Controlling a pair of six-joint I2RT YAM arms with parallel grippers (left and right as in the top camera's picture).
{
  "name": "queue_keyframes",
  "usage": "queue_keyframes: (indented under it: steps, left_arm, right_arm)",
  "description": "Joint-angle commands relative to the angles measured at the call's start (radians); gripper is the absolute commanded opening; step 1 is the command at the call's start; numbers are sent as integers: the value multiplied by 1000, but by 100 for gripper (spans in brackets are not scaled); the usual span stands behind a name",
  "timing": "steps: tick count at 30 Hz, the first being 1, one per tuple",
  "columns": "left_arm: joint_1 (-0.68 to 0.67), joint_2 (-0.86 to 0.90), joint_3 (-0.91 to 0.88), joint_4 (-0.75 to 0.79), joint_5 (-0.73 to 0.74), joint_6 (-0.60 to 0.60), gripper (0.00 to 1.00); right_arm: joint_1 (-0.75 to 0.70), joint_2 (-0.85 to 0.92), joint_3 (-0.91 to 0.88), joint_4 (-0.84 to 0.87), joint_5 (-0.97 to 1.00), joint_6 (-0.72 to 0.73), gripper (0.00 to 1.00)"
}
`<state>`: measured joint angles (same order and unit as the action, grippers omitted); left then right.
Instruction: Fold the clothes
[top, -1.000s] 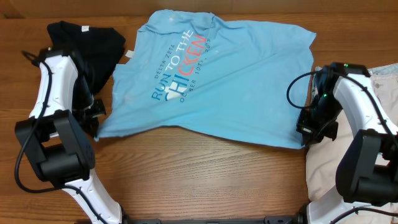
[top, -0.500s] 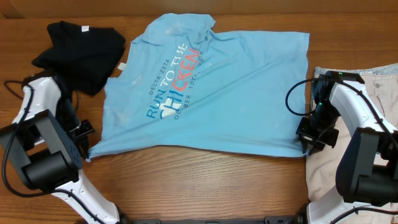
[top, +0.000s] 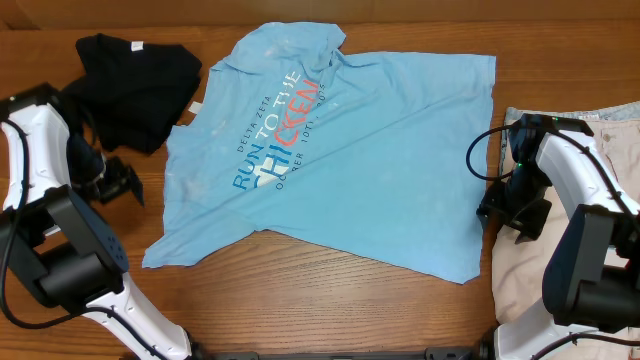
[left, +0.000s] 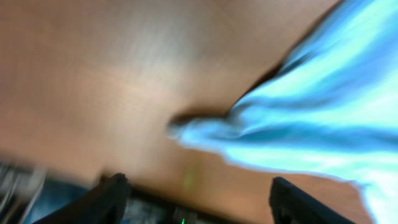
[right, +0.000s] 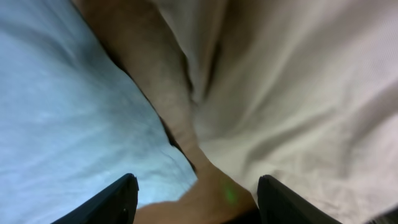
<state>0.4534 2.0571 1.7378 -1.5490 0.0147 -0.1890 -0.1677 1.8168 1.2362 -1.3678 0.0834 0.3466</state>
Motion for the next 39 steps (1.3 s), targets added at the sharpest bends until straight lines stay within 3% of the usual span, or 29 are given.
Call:
queue_keyframes:
  steps: [1,4,10,16,28,39]
  left_arm:
    - [-23,-27,53,85,201,187,69]
    - [-58,-24,28,174,295,319,61]
    - [-142,-24,-74,356,290,409,58]
    - [-179,-24,-160,477,122,364,56]
    - [-161,-13,-168,580,176,388,43]
    - [-166,-4,-232,702,185,391,43]
  right_arm:
    - [-11,-18,-3,53,-84,-59,65]
    - [-12,-18,-3,122,-172,-93,65]
    - [-12,-18,-3,164,-216,-93,67]
    - [-12,-18,-4,155,-217,-93,70]
    - [-12,-18,-4,163,-217,-92,76]
    - [-12,-18,-4,163,-217,-92,76]
